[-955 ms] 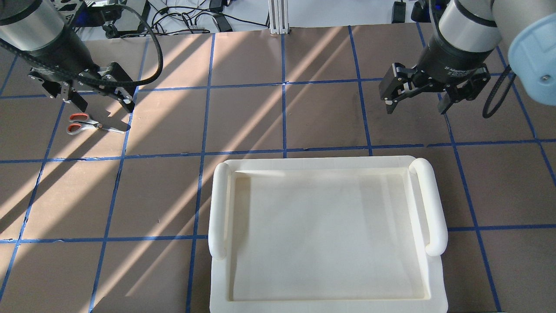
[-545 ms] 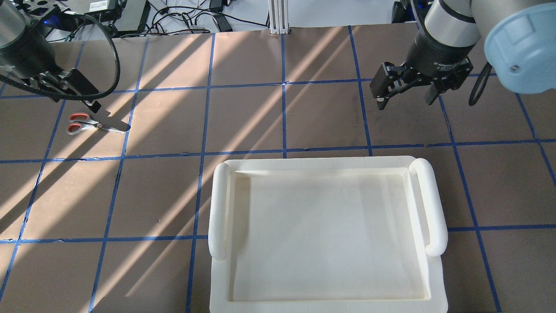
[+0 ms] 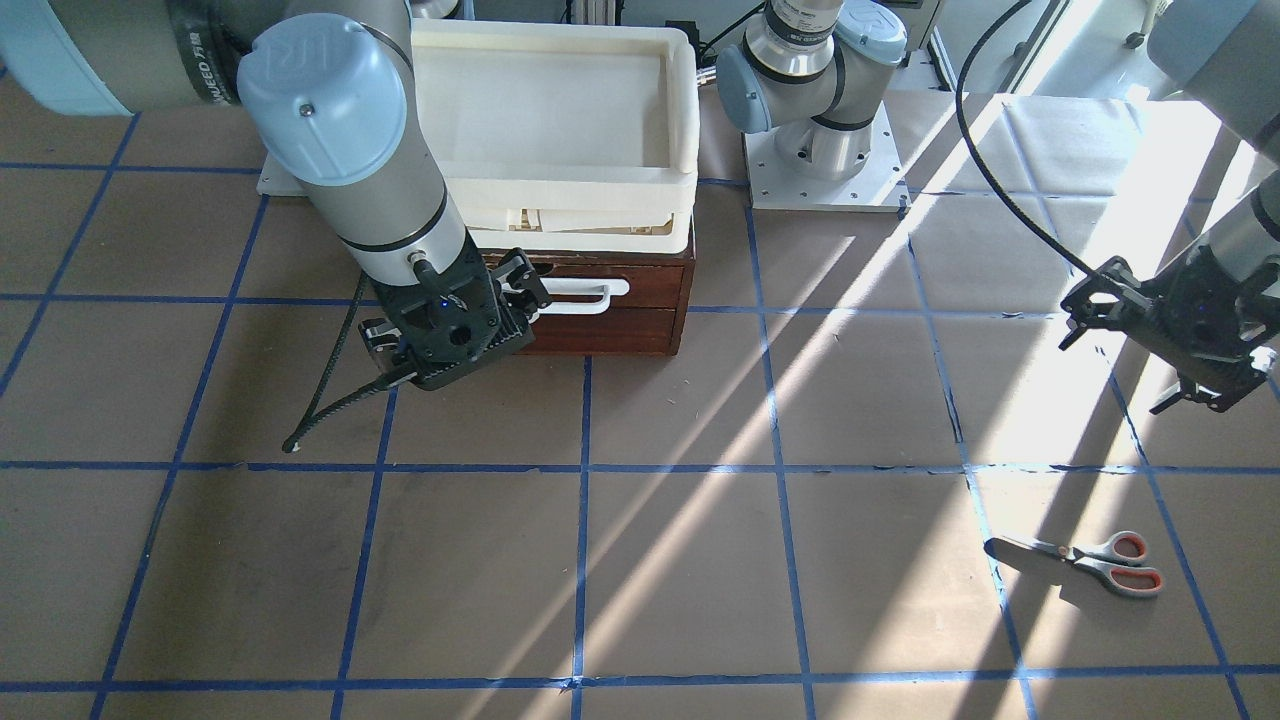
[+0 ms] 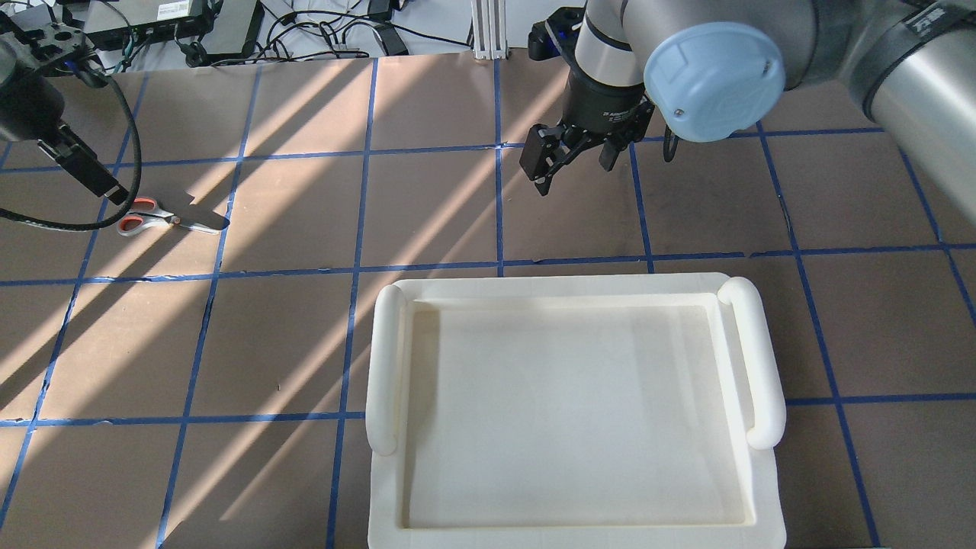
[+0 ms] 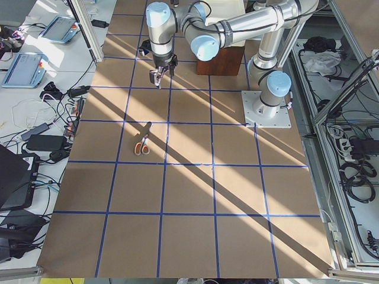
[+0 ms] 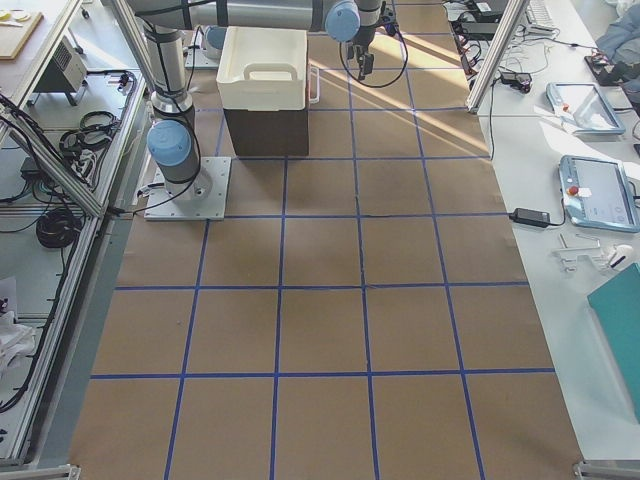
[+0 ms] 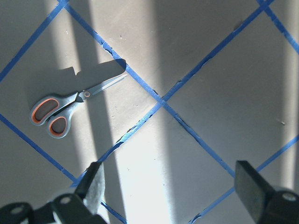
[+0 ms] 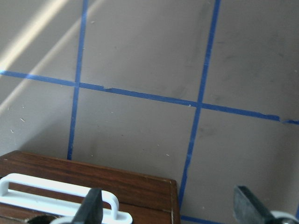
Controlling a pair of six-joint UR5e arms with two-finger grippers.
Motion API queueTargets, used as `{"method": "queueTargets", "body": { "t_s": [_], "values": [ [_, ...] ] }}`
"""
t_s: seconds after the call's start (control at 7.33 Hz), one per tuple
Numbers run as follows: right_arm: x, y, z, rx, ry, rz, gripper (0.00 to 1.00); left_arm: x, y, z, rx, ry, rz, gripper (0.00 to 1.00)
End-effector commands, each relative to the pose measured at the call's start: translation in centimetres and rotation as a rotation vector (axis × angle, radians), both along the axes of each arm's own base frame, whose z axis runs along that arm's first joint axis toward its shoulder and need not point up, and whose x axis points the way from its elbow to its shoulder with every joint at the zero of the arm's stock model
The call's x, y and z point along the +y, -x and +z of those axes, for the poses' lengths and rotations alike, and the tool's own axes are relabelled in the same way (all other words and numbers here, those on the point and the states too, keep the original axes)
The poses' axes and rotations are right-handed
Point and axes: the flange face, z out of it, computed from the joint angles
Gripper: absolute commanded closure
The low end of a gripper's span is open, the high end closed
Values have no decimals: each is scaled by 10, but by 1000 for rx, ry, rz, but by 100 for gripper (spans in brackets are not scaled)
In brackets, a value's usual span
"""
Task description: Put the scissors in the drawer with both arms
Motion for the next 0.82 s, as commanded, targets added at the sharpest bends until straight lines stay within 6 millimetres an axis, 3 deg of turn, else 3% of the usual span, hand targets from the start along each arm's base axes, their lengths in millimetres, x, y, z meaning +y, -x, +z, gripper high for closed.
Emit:
{"method": "queueTargets", "body": {
  "t_s": [0.0,0.27,0.68],
  "values": [
    [-4,-22,-29,-79,-5,406,0,-25,-47,-49,-12,10,-269,0],
    [4,-25,-46,-125,-41,759,0,-47,-76,-89,-43,39,-446,0],
    [-7,-33,-70,-167,-104,919,2,-74,-93,-157,-66,56,-659,0]
  ]
}}
